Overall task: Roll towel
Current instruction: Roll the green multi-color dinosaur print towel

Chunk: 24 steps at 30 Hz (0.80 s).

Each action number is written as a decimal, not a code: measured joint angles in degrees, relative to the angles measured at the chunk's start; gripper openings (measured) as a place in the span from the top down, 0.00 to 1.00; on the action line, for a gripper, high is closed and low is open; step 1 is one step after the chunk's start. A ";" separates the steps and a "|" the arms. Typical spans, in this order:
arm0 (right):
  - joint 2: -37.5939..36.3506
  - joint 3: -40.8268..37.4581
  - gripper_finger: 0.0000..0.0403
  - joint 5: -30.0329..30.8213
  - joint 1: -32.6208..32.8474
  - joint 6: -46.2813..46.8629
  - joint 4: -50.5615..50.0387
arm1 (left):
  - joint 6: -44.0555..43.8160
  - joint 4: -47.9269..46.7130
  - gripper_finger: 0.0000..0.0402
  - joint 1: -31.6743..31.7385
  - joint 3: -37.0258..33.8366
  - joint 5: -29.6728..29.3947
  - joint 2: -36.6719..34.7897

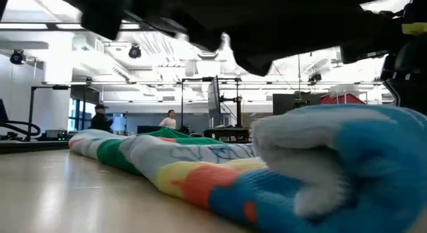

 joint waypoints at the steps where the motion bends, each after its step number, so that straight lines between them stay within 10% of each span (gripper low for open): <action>1: 0.00 0.00 1.00 0.02 -0.02 0.14 0.06 | 0.49 0.79 0.61 0.51 0.00 0.64 0.62; 24: 0.00 -0.20 1.00 -0.45 -0.17 1.55 1.60 | 4.67 0.65 0.61 6.37 10.58 9.87 10.89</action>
